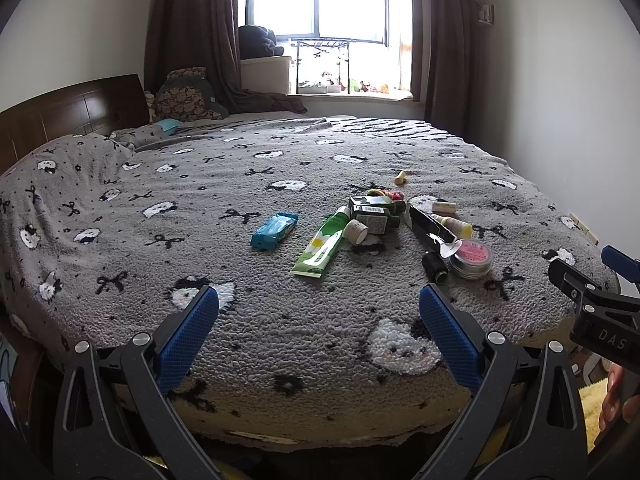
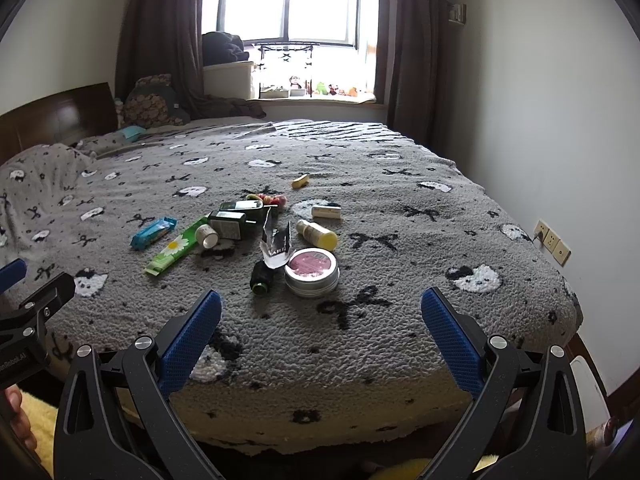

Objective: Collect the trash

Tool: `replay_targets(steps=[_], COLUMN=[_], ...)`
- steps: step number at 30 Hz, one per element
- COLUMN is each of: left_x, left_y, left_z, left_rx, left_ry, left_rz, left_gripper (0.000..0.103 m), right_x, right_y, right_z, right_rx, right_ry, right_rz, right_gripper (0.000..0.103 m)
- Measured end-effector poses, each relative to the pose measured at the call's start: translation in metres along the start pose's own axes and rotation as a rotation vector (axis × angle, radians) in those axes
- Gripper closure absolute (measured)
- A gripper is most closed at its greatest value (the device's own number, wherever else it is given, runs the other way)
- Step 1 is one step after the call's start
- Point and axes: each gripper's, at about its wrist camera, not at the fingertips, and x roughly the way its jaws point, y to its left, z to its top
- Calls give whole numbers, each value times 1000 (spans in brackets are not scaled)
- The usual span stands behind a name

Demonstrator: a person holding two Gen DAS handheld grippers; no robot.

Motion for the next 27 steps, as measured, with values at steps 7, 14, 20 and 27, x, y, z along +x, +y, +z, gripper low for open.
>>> replay_targets(steps=[7,14,20,27], left_x=[1,0,0,3], left_y=[0,3,5,10], left_z=[1,2,1,0], left_rx=[0,-3,-6,-15], left_ry=[-1,-5,-7,-4], left_rz=[6,12,18,15], left_gripper=[8,8,8,8], right_x=[-3,-4,-2,-2], right_y=[0,-2,-3,-6], right_z=[0,0,-1,0], right_rx=[1,7,12,13], right_ry=[-12,-26,-21,-24], right_rz=[0,-16,-2,20], right_gripper=[3,3,3,3])
